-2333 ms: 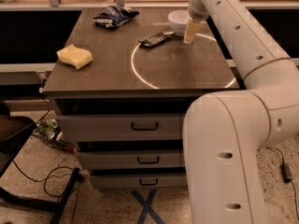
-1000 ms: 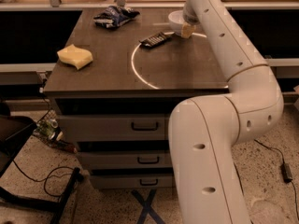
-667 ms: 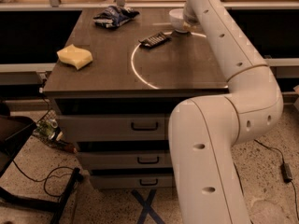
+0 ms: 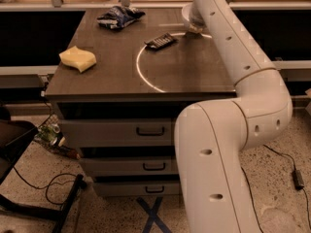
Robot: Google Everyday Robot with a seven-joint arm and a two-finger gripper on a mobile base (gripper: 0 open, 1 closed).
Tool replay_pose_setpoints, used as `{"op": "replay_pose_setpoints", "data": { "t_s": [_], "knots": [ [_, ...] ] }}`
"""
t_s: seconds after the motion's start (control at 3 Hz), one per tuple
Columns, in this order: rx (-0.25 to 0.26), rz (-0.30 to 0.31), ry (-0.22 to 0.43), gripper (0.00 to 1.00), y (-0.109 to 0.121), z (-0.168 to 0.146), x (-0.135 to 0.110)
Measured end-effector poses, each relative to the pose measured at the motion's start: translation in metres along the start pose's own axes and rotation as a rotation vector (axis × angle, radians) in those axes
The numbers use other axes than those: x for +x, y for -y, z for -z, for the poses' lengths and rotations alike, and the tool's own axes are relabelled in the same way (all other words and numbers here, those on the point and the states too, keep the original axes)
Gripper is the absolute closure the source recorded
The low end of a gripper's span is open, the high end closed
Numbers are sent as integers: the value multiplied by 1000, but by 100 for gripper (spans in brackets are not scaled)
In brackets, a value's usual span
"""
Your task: Move white bowl near sponge
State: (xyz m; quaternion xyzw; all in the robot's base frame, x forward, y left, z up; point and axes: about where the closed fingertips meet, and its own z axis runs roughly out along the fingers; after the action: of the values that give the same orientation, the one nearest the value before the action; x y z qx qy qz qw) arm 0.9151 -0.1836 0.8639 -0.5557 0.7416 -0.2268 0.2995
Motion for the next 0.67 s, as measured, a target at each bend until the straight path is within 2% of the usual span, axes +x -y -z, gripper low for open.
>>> {"op": "replay_pose_setpoints", "data": {
  "t_s": [0.67],
  "knots": [
    [-2, 18, -4, 100, -1, -1, 2]
  ]
}}
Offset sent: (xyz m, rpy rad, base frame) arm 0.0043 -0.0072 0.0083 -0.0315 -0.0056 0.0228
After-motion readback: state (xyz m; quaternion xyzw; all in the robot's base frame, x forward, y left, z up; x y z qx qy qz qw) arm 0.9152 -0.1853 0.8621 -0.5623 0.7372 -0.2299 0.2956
